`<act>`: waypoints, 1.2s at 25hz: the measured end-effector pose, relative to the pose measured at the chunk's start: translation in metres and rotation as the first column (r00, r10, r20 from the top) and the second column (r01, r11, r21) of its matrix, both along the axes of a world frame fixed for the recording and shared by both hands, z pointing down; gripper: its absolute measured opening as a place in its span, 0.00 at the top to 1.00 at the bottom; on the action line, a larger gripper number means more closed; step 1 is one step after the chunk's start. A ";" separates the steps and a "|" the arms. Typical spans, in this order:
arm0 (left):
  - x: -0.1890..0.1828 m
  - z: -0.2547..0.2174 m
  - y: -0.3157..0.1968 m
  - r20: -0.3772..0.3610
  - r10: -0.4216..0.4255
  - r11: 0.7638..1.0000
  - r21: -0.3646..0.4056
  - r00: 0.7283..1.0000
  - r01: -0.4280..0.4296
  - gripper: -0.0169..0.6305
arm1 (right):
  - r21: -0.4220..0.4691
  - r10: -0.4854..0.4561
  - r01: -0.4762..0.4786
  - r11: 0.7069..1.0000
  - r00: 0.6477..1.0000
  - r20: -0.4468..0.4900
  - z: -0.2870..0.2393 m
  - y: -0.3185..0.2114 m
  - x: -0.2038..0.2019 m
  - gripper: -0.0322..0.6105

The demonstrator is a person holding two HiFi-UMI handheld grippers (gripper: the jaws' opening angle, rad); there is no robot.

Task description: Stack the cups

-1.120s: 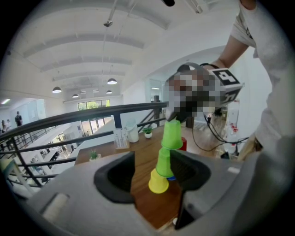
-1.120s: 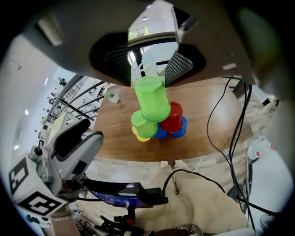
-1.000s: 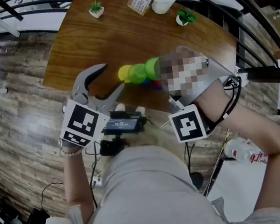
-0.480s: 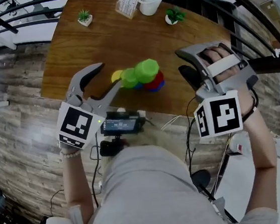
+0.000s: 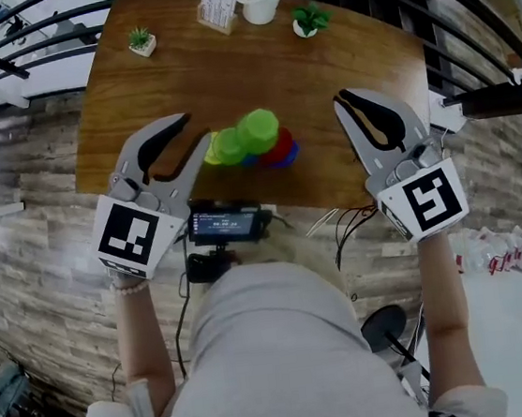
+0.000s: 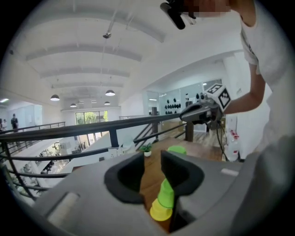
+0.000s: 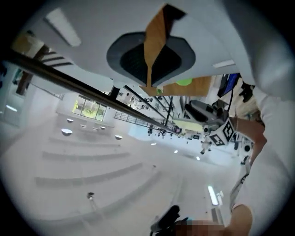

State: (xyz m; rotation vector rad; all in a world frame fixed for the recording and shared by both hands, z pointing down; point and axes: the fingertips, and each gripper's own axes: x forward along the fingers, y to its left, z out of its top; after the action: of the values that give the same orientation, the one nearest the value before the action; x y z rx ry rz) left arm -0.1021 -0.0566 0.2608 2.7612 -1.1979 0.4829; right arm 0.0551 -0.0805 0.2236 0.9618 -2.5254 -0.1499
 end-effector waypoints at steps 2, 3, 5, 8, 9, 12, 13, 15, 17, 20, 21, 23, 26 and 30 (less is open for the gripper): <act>0.002 0.002 -0.001 0.002 0.002 1.000 -0.002 1.000 -0.002 0.82 | -0.009 0.042 -0.042 0.999 0.996 0.085 0.006 0.001 0.005 0.93; 0.003 0.003 -0.001 0.003 0.002 1.000 -0.004 1.000 -0.002 0.82 | -0.015 0.063 -0.061 0.998 0.991 0.119 0.009 0.002 0.007 0.94; 0.005 0.004 -0.002 0.003 0.002 1.000 -0.005 1.000 -0.002 0.84 | -0.013 0.084 -0.082 0.997 0.981 0.174 0.017 0.006 0.008 0.95; 0.007 0.004 -0.002 0.001 0.008 1.000 -0.007 1.000 -0.008 0.87 | -0.026 0.098 -0.094 0.995 0.968 0.233 0.029 0.012 0.006 0.95; 0.008 0.004 -0.001 0.001 0.012 1.000 -0.009 1.000 -0.012 0.87 | -0.038 0.105 -0.099 0.994 0.963 0.249 0.033 0.012 0.006 0.95; 0.009 0.008 -0.001 0.001 0.011 1.000 -0.017 1.000 -0.011 0.88 | -0.066 0.136 -0.123 0.990 0.949 0.283 0.040 0.011 0.007 0.95; 0.009 0.010 -0.001 -0.001 0.006 1.000 -0.020 1.000 -0.006 0.89 | -0.072 0.149 -0.133 0.988 0.945 0.290 0.042 0.010 0.008 0.95; 0.008 0.013 -0.003 -0.004 -0.002 1.000 -0.022 1.000 0.002 0.90 | -0.080 0.169 -0.152 0.985 0.941 0.293 0.046 0.009 0.010 0.95; 0.009 0.015 -0.005 -0.002 0.000 1.000 -0.009 1.000 0.000 0.91 | -0.086 0.180 -0.161 0.983 0.940 0.290 0.049 0.010 0.012 0.95; 0.008 0.019 -0.009 0.002 -0.006 1.000 0.011 1.000 0.006 0.94 | -0.096 0.181 -0.160 0.982 0.939 0.291 0.051 0.010 0.012 0.95; 0.008 0.019 -0.010 0.001 -0.014 1.000 0.011 1.000 0.014 0.96 | -0.097 0.180 -0.158 0.983 0.940 0.290 0.052 0.010 0.012 0.95; 0.009 0.019 -0.013 -0.003 -0.018 1.000 0.014 1.000 0.018 0.97 | -0.098 0.175 -0.153 0.983 0.941 0.288 0.052 0.008 0.012 0.95; 0.012 0.019 -0.014 -0.009 -0.011 1.000 0.018 1.000 0.011 0.98 | -0.098 0.166 -0.144 0.985 0.945 0.283 0.053 0.006 0.010 0.95; 0.016 0.020 -0.016 -0.011 -0.010 1.000 0.014 1.000 0.011 0.98 | -0.101 0.154 -0.131 0.986 0.950 0.272 0.056 0.005 0.008 0.95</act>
State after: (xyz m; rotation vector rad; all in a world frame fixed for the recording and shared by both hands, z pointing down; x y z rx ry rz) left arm -0.0860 -0.0726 0.2811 2.7638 -1.2171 0.4591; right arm 0.0632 -0.0751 0.2796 1.2010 -2.6757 0.1423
